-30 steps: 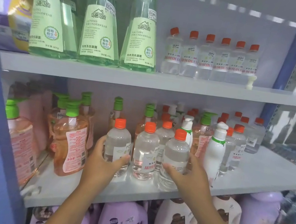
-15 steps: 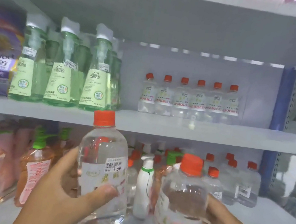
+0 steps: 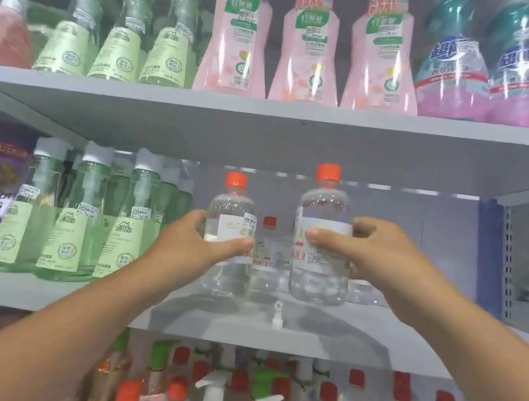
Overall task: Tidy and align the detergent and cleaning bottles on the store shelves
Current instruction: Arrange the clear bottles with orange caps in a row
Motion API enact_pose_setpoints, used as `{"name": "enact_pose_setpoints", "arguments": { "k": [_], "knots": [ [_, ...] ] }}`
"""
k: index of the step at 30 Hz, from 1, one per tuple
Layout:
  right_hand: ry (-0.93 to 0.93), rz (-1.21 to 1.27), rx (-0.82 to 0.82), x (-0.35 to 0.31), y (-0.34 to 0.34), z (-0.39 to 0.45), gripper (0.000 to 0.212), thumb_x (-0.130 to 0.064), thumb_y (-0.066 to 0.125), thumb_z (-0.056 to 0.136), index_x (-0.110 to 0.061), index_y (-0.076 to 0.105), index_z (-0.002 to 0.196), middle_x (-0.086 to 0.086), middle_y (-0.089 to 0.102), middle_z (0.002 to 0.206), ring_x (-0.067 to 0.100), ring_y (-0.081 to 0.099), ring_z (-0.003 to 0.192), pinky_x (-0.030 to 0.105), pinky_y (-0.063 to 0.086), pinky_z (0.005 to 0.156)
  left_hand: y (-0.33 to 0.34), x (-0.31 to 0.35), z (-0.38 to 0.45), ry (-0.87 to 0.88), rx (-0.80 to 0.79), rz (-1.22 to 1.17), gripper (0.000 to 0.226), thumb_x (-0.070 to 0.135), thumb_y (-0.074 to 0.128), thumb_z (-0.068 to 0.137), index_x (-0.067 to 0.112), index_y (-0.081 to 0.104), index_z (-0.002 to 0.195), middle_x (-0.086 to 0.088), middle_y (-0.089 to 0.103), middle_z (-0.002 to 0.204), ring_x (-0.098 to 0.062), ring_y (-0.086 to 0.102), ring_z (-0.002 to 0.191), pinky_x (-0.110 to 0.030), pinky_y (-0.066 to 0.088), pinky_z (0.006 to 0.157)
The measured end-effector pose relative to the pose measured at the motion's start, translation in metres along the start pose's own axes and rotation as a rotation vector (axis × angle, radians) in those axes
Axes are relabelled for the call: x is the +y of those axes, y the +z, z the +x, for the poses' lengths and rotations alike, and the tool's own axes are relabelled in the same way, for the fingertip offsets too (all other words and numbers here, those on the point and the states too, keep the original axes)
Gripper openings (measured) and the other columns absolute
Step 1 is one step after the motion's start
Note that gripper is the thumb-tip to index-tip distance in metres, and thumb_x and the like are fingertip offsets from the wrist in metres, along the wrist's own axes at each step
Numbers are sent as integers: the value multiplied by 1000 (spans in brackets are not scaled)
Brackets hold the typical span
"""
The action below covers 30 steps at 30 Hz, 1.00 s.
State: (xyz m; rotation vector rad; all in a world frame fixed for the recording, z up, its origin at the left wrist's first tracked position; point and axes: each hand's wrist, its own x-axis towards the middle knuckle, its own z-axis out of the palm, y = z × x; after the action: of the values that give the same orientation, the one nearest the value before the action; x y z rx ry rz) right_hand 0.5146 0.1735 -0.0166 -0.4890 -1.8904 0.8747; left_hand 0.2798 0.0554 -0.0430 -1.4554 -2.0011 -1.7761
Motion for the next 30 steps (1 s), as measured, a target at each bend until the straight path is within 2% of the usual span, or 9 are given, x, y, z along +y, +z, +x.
{"name": "enact_pose_setpoints", "arguments": {
  "k": [2,5,9,12,17,19,25,28,30],
  "knots": [
    [62,-32,-26,18,20,28,41,-48,92,67,-22,75,94,-5,80,88,17,77,84,38,63,75,10,-18,21,-74,-59,-9,58,67,88,60,41,58,103,26,70,93,6,70,79,-27,58,67],
    [118,-47,-83,41,47,63,36,-42,92,71,-20,72,92,-8,79,76,7,74,64,23,54,50,19,-45,51,-126,-129,28,75,64,92,54,35,58,115,13,72,108,-13,73,95,-41,62,83],
    [150,-92,-131,63,70,104,33,-37,93,71,-17,73,88,-11,77,68,3,72,58,19,53,48,18,-61,87,-139,-233,82,53,44,94,67,37,56,104,16,74,88,-3,73,74,-19,54,49],
    [186,-153,-186,76,85,121,43,-42,93,68,-16,77,99,-3,81,88,15,78,82,38,65,78,18,-66,112,-134,-305,167,42,39,93,72,38,54,87,16,70,76,1,67,62,-12,46,39],
    [201,-172,-253,91,95,138,31,-36,89,77,-25,78,104,-11,81,93,7,77,86,35,62,86,20,-69,136,-187,-484,219,42,42,91,73,30,69,107,3,80,93,-18,78,83,-39,66,75],
    [195,-246,-310,90,93,145,32,-41,86,79,-30,76,108,-13,80,96,7,77,90,34,62,87,24,-72,140,-219,-516,245,49,46,91,73,27,67,112,-7,78,103,-30,78,87,-46,65,75],
    [157,-420,-355,82,88,162,43,-35,90,78,-17,68,110,-2,77,102,13,77,87,28,64,79,36,-89,147,-219,-455,178,56,47,92,71,20,66,112,-10,79,98,-25,78,72,-46,66,70],
    [156,-470,-357,82,85,166,52,-37,88,80,-23,54,117,-9,69,98,5,74,75,16,57,61,42,-102,147,-205,-360,129,60,50,93,67,20,59,107,-5,78,92,-20,78,70,-39,65,62],
    [154,-527,-371,77,82,168,55,-49,85,79,-32,49,116,-13,67,99,7,74,81,21,58,68,43,-105,148,-193,-331,72,61,45,96,64,24,55,105,-3,76,96,-18,78,69,-38,65,60]
  ]
}}
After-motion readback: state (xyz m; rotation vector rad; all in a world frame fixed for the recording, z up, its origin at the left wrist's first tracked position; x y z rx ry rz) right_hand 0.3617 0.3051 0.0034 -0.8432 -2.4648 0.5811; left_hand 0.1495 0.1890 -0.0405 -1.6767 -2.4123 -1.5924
